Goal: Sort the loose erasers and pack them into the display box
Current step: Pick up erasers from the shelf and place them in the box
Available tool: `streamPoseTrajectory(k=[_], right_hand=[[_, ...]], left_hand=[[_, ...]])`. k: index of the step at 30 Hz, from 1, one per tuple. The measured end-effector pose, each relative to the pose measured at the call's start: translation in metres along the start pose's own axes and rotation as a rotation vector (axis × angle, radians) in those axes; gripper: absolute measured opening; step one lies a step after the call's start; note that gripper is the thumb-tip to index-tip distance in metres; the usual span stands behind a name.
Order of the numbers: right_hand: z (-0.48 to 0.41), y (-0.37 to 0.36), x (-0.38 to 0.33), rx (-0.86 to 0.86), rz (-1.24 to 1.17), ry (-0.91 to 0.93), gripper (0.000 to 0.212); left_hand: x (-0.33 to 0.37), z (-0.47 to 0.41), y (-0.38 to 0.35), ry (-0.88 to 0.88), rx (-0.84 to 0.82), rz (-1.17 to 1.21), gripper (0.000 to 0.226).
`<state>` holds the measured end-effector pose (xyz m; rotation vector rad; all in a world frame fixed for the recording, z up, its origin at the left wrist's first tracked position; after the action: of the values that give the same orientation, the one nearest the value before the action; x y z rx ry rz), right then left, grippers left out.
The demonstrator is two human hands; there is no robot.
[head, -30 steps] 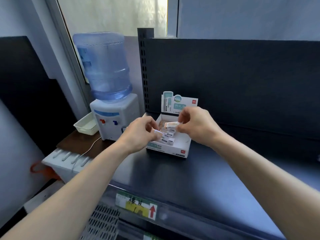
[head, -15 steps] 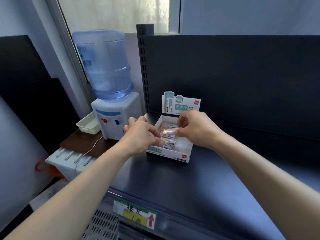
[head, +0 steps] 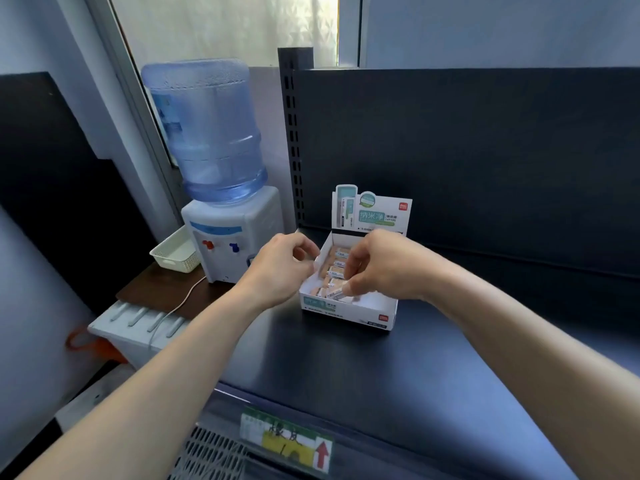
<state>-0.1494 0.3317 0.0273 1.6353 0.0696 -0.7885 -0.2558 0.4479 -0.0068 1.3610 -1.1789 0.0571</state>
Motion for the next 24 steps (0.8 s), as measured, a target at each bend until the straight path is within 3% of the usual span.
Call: streamPoseTrajectory(k=[6,13,18,24], right_hand=[[-0.004,-0.014,-0.008,-0.064,-0.016,-0.143,0.005],[-0.006,-0.025,-0.011,-0.016,0.059,-0.275,0.025],[-0.010,-0.028,-0.013,0.018,0.034,-0.339,0.010],[-0.019,-0.037,-0.011,0.102,0.091,-0.362,0.016]], left_hand=[[-0.014,-0.008,-0.005,0.010,-0.110,0.148,0.015],[-0.018,-0.015,-0.008,-0.034,-0.187,0.199,0.016],[-0.017,-0.017,-0.007,-0.052,-0.235,0.223,0.017],[-0.017,-0.019,-0.006,-0.072,-0.272,0.220,0.019]])
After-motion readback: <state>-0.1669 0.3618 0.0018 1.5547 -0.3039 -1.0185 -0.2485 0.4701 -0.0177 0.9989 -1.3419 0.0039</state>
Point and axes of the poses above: each hand's wrist, its own z-axis away from the middle knuckle, its own y-axis out of the back of the hand, x = y × z, the point moved 3 cm from there along -z, towards the middle knuckle, and after that the axes turned 8 degrees about x, right-handed, at the moved point
